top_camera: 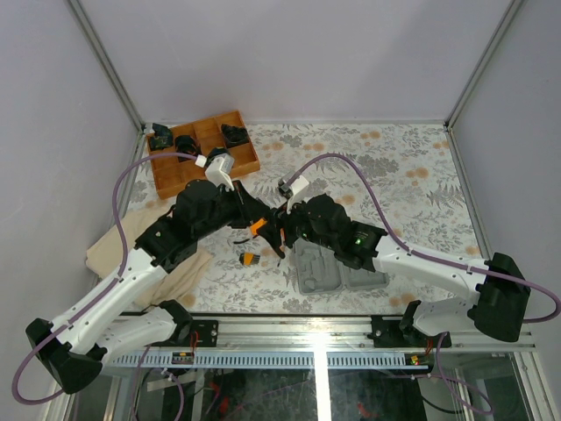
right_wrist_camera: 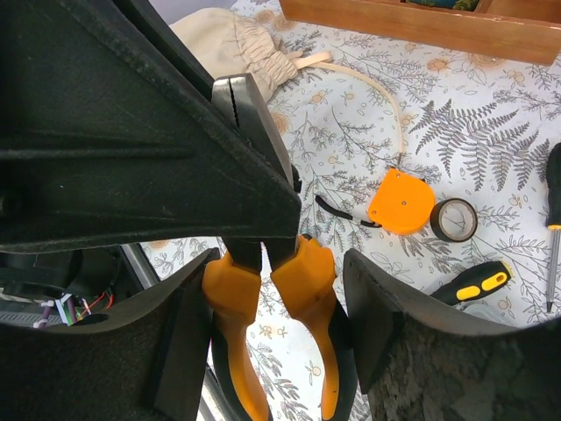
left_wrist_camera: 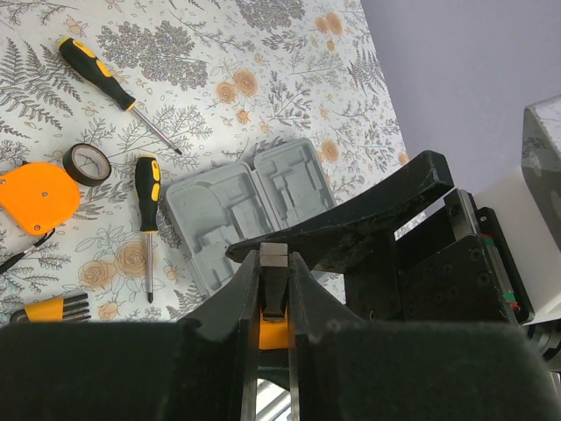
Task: Sort the tools into containers
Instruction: Pick up the pliers at the center of the board.
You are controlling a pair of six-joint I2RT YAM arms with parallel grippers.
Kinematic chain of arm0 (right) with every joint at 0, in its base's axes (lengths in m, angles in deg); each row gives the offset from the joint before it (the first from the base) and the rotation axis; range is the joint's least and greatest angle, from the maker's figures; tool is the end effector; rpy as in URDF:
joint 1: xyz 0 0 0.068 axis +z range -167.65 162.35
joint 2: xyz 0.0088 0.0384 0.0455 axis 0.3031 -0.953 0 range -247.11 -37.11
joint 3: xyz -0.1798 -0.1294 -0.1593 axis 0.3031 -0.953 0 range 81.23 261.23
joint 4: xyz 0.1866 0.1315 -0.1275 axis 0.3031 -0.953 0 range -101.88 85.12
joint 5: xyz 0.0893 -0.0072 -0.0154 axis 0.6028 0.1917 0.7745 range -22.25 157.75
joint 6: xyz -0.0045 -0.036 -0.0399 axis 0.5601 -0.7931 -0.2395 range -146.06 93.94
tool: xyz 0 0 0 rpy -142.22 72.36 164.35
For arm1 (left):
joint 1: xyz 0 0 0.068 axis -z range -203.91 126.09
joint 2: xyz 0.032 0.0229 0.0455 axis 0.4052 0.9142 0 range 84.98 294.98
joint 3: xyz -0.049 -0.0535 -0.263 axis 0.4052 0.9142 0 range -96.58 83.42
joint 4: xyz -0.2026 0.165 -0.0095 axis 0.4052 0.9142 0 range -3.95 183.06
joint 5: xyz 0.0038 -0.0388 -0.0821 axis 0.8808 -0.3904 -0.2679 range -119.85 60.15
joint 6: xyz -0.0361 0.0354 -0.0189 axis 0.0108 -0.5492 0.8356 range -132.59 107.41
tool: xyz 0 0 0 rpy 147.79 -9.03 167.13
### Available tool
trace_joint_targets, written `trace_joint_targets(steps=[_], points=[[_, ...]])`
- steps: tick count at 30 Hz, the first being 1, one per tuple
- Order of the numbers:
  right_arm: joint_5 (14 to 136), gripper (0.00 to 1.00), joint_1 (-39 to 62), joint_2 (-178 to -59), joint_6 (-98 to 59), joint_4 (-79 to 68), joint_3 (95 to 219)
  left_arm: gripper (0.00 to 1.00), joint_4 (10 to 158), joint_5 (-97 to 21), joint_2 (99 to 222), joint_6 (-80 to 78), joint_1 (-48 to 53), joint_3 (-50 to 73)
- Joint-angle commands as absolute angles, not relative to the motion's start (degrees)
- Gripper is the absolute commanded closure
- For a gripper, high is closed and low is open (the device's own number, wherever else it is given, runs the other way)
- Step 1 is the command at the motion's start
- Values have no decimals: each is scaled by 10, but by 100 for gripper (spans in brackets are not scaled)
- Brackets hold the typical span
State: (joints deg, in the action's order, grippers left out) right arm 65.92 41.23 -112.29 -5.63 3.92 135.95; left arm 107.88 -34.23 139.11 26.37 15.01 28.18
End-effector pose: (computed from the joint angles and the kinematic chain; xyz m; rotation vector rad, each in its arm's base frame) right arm 0.1614 0.2650 0.3172 -0.5956 1.7827 0.9541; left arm 0.1628 -0.1350 0.3534 0.0536 2.0586 -0.9552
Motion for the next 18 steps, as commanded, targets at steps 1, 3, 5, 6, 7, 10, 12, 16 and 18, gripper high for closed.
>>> trace_joint_targets(steps=[1,3,5,6,7,10,12,16,18], points=[[613,86,401,-1104,-15,73,1366,100,1032,-370,1374,261,151,274],[614,93,401,-1103,-10,73,1366,100,1033,-374,1373,258,151,276],[614,99,401,-1102,-6,74,1366,100,1036,-374,1370,255,151,275],[614,100,401,-1101,-4,74,1365,100,1038,-374,1368,254,151,275],[614,100,401,-1100,-2,74,1365,100,1040,-373,1366,253,151,276],[615,100,401,-1095,0,73,1366,100,1042,-367,1358,255,151,280],[612,100,401,-1091,0,71,1364,100,1042,-364,1355,259,152,282],[603,100,401,-1078,0,65,1358,93,1042,-370,1355,264,151,284],[601,100,401,-1072,0,61,1355,81,1040,-374,1355,266,151,284]])
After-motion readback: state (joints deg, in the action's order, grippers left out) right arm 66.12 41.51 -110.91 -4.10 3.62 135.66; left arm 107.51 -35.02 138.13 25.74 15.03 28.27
